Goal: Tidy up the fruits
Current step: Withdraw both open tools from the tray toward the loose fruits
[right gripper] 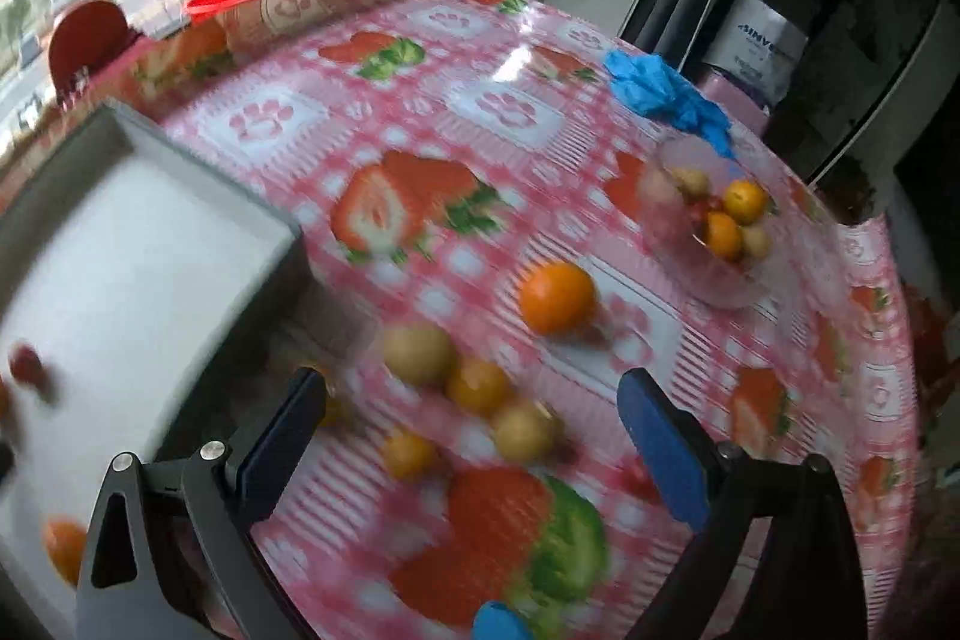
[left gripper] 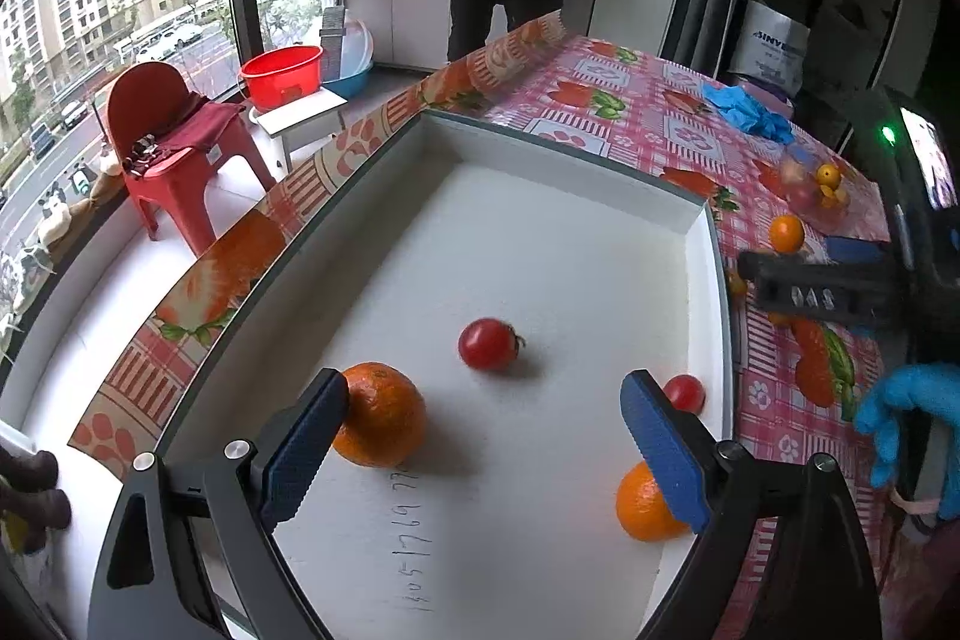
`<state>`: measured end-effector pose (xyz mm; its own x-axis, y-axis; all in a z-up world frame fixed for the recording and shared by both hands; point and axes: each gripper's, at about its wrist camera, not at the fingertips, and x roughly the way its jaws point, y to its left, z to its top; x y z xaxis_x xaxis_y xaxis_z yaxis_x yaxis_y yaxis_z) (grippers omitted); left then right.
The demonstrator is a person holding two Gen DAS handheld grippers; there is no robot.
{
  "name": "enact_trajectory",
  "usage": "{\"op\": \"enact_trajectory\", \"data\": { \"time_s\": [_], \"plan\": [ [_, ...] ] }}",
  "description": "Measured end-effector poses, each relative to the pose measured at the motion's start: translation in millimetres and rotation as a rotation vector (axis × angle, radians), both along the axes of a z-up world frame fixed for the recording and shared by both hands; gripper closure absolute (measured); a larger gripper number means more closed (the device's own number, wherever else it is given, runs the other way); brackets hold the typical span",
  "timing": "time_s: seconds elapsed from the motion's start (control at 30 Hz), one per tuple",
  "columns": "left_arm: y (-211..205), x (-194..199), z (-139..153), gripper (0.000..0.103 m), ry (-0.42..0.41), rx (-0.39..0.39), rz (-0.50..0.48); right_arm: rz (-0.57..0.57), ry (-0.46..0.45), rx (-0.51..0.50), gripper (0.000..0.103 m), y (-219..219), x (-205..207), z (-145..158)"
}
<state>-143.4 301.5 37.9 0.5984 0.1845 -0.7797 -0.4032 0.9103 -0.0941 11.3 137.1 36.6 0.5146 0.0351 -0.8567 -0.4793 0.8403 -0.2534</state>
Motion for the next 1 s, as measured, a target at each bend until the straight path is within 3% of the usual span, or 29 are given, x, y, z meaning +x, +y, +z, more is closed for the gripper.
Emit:
{"op": "enact_trajectory", "data": {
  "time_s": [0.07,0.2,0.3,0.63,1.0],
  "plan": [
    [-2,1,1,0.01,-0.003,-0.004,-0.004,-0.006,0.03,0.005,0.005,-22,-8,-2],
    [-9,1,5,0.01,-0.016,0.001,-0.019,-0.057,0.075,0.129,0.005,-67,-18,5],
    [-16,3,7,0.01,-0.021,0.004,-0.024,-0.065,0.099,0.228,0.005,-75,-23,11],
    [-27,-1,14,0.01,-0.025,0.029,-0.039,0.038,0.173,0.274,0.005,-29,-38,-13],
    [-18,-3,5,0.01,-0.001,0.017,-0.01,0.159,0.122,0.222,0.0,7,-61,-27]
  ]
}}
